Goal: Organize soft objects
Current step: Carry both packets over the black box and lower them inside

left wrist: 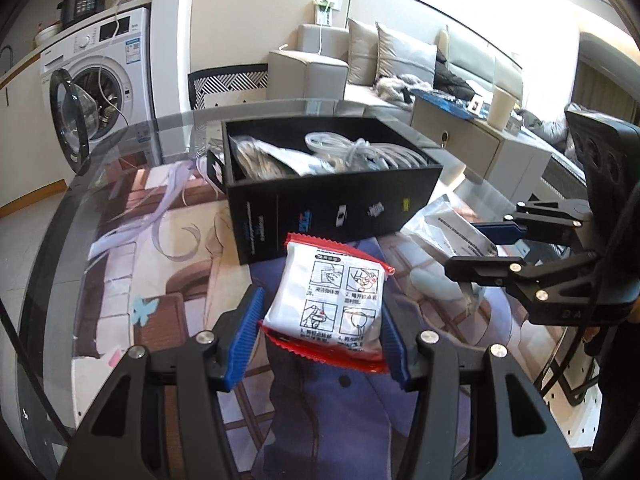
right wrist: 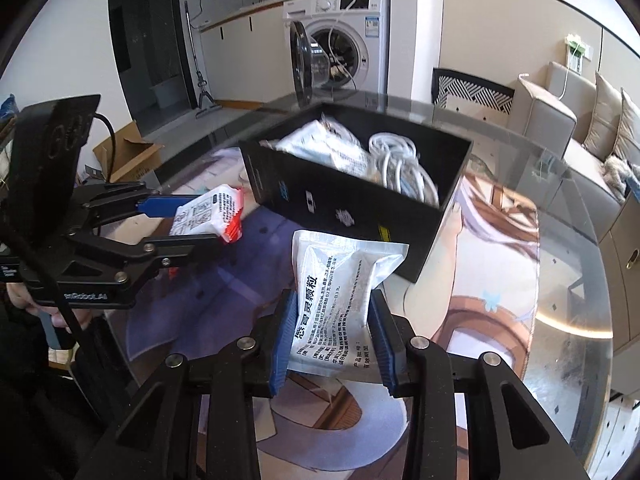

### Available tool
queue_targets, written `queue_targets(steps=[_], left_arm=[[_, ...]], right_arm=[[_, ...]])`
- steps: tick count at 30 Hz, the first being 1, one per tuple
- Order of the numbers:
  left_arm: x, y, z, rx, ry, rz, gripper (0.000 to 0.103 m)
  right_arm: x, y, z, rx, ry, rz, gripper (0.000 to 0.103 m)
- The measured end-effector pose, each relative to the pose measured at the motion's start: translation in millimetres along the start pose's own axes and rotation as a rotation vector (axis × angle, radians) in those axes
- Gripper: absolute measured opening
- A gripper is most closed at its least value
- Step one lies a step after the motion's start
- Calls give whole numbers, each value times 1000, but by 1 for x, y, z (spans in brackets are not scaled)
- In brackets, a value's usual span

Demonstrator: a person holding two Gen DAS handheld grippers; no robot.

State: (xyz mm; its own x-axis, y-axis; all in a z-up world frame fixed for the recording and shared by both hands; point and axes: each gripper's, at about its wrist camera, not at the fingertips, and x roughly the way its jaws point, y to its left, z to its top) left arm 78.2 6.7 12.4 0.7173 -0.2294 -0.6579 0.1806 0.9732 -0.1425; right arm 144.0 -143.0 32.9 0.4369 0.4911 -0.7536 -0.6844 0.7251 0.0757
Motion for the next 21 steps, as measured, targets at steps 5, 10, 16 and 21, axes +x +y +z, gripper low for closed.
queue_targets(steps=[5, 10, 16, 21], left_arm=[[-9, 3, 8, -18, -39, 5, 54], [-14, 7, 21, -38, -71, 13, 54], [-18, 7, 34, -37, -106, 21, 54], [-21, 5, 49, -32, -139, 22, 54]], right_arm=[[-20, 2, 7, 4, -56, 0, 36], [-38, 1, 15, 15, -115, -12, 36], [-50, -3, 26, 39, -171, -24, 36], [-56, -8, 38, 58, -205, -33, 36]])
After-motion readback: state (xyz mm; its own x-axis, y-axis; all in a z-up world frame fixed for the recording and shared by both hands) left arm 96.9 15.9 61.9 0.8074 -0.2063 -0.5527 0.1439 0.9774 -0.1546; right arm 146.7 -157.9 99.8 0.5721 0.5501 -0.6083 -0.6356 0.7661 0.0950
